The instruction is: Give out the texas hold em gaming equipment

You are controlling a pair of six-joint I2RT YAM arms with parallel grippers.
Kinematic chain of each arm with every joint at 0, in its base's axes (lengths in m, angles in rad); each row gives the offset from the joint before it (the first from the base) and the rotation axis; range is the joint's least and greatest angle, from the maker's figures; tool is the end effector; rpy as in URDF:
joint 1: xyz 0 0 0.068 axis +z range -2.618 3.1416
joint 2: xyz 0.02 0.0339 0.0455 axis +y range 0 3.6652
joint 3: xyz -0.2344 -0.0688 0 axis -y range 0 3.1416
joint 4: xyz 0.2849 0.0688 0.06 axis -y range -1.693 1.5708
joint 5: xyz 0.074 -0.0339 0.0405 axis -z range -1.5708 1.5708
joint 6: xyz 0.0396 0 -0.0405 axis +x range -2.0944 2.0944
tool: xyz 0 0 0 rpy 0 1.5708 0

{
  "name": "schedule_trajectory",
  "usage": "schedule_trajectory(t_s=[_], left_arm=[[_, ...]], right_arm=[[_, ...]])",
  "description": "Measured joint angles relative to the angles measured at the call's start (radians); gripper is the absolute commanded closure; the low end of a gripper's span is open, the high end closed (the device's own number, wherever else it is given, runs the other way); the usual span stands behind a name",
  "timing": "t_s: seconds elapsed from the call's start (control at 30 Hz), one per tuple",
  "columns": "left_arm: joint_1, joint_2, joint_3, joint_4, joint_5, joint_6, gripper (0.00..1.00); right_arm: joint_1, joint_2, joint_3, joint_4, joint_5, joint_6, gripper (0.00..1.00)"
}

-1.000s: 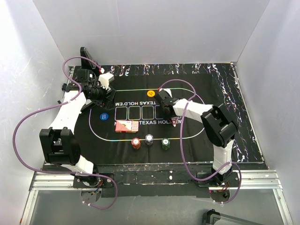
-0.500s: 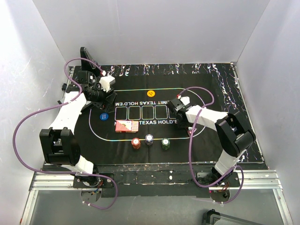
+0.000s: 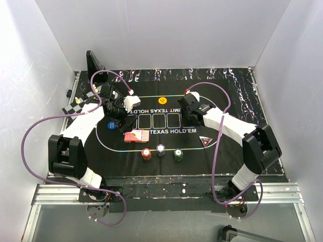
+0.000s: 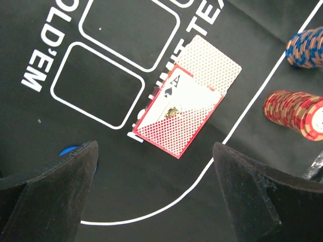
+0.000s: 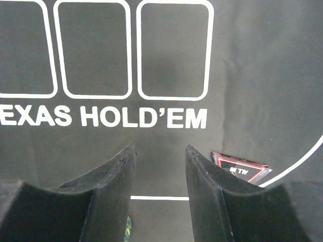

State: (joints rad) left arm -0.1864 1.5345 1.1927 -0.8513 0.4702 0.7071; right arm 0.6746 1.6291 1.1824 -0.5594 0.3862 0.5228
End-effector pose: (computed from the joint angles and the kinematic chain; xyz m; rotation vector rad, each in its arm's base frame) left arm 0.3311 -0.0807 0.2072 1.2404 2.3116 -0.4776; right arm 0.3028 0.2230 0.1850 -0.0475 2.4691 0.0048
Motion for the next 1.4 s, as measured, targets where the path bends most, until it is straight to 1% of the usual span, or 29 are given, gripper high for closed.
schedule_trajectory(t_s=[0.17, 0.33, 0.47, 0.53, 0.67, 0.8, 0.97, 1.17, 1.4], left_arm=[[-0.029, 0.038, -0.027, 0.015, 0.001, 0.088, 0.02], [-0.039, 0.081, -0.027, 0.013, 0.006, 0.099, 0.02], [-0.031, 0.064, -0.027, 0.012, 0.024, 0.064, 0.02], [-0.019, 0.047, -0.027, 0.006, 0.041, 0.034, 0.02], [0.048, -0.005, -0.025, -0.017, 0.087, -0.050, 0.02], [0.153, -0.045, 0.004, -0.039, 0.124, -0.148, 0.02], [0.270, -0.101, 0.019, -0.066, 0.127, -0.256, 0.02], [0.318, -0.193, 0.019, -0.084, 0.105, -0.339, 0.02], [0.361, -0.217, 0.019, -0.111, 0.086, -0.372, 0.02]], right_arm=[[0.003, 0.000, 0.002, 0.015, -0.061, -0.008, 0.47], [0.021, 0.000, 0.001, 0.033, -0.121, -0.016, 0.36], [0.112, -0.006, 0.008, 0.059, -0.141, -0.063, 0.28], [0.174, -0.007, 0.039, 0.058, -0.154, -0.089, 0.20], [0.283, -0.006, 0.127, 0.059, -0.169, -0.137, 0.14], [0.378, 0.018, 0.217, 0.056, -0.174, -0.169, 0.13], [0.455, 0.116, 0.280, 0.042, -0.190, -0.196, 0.11], [0.515, 0.233, 0.304, 0.003, -0.207, -0.222, 0.11], [0.537, 0.259, 0.304, -0.018, -0.206, -0.228, 0.15]])
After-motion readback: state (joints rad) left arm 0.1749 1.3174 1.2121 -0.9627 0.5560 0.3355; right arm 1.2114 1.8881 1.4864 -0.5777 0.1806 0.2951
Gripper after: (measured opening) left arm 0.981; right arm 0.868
